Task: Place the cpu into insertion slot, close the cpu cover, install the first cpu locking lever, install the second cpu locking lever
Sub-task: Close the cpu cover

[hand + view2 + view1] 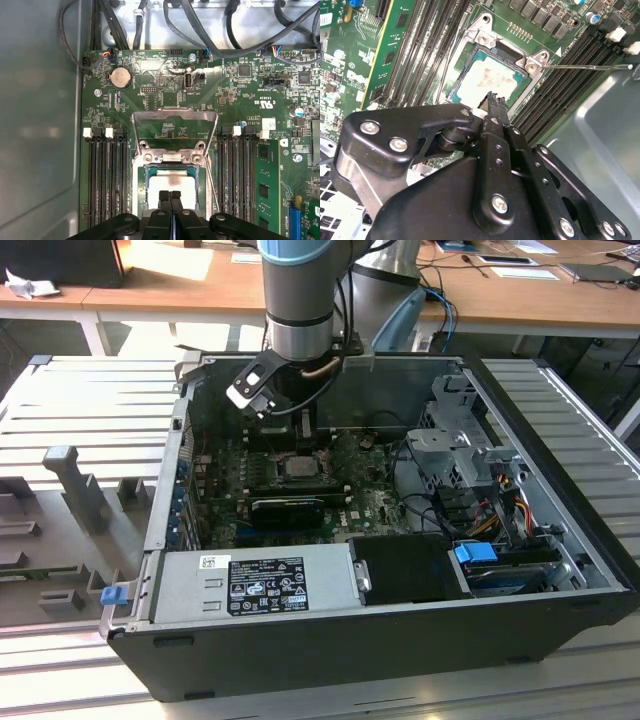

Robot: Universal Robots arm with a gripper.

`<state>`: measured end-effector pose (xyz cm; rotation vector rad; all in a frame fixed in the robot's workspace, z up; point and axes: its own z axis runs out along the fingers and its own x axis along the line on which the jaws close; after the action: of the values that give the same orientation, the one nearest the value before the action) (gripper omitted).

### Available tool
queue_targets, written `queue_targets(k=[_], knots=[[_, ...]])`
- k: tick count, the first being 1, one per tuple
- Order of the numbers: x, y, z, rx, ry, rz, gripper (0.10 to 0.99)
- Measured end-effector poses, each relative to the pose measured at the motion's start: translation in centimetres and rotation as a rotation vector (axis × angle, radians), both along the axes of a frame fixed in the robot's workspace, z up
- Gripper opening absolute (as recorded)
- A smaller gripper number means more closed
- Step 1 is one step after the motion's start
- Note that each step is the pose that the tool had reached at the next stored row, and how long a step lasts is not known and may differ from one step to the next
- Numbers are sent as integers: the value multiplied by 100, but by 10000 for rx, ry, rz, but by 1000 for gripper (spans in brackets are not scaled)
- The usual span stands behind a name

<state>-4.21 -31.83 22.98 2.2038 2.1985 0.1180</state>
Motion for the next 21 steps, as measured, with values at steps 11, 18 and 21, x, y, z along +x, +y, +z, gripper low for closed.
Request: queue_targets(k=[11, 18, 21], knots=[[31, 12, 105, -24, 1, 1, 106], [31, 17, 131, -30, 1, 1, 106], [31, 20, 171, -31, 1, 0, 106]])
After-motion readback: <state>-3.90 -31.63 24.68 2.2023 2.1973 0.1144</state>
